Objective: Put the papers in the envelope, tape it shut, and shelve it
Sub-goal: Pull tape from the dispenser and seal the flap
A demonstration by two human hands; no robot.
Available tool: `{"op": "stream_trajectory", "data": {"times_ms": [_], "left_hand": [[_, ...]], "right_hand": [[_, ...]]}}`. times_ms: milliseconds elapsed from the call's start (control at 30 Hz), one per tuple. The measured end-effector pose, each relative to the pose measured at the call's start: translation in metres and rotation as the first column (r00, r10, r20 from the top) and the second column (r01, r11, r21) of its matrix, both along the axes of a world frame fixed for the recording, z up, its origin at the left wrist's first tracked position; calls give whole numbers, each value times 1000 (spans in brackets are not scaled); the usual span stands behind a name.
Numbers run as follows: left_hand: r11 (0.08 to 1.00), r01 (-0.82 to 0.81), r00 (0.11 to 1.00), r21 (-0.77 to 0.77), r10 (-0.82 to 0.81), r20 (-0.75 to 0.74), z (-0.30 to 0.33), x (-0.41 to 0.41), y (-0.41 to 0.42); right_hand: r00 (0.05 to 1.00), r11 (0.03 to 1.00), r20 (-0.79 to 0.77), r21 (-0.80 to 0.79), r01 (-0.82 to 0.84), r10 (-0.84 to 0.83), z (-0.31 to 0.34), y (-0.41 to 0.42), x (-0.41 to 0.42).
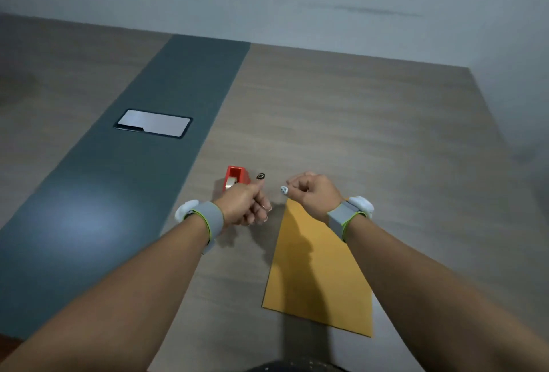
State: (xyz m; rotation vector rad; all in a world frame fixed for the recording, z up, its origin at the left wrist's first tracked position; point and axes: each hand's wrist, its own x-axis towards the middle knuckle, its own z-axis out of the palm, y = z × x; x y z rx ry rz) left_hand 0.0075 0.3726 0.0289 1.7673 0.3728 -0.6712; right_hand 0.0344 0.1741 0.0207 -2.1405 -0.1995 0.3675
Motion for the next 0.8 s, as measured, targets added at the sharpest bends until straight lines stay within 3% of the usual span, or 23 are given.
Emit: {"op": "stream_trajectory", "data": {"times_ms": [133, 200, 367, 500, 600, 800], "left_hand": [[938, 299, 934, 173, -325, 149, 5, 23, -25], [910, 368, 902, 190, -399, 167, 12, 39, -41], [852, 451, 849, 265, -501, 165, 13, 77, -80], [848, 433, 867, 305, -484, 115, 1, 97, -93], [826, 446, 862, 346, -500, 84, -14, 105, -92], [736, 522, 816, 432, -578, -3, -48, 114, -94]], "right_hand": [[992, 992, 38, -22, 121, -120, 13, -37, -6], [976, 978, 82, -39, 205, -201, 9, -56, -5], [904, 897, 98, -122, 426, -416, 0, -86, -1], [834, 836, -60, -25, 548, -549, -21, -92, 6], [820, 828, -119, -47, 559, -560, -35, -92, 12], [893, 858, 136, -246, 451, -430, -59, -90, 29]]}}
